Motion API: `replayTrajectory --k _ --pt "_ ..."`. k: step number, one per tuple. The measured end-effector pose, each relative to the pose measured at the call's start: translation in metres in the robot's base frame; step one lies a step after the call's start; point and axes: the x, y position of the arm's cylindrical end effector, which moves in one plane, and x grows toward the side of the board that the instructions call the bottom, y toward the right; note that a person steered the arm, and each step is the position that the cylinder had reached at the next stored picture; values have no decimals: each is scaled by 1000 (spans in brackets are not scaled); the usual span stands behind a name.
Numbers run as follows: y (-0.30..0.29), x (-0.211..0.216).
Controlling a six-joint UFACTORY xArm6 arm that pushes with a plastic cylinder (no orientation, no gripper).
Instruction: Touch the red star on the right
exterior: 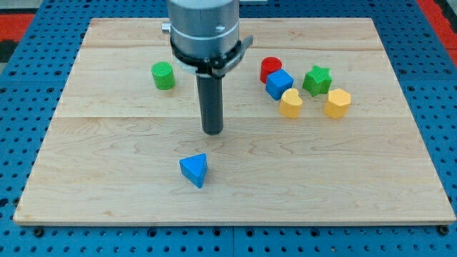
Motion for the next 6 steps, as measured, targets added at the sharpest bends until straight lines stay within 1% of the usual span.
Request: replayTrajectory --k 2,4,6 --pt "1 -67" --pt "-22 -152" --pt "-32 -208"
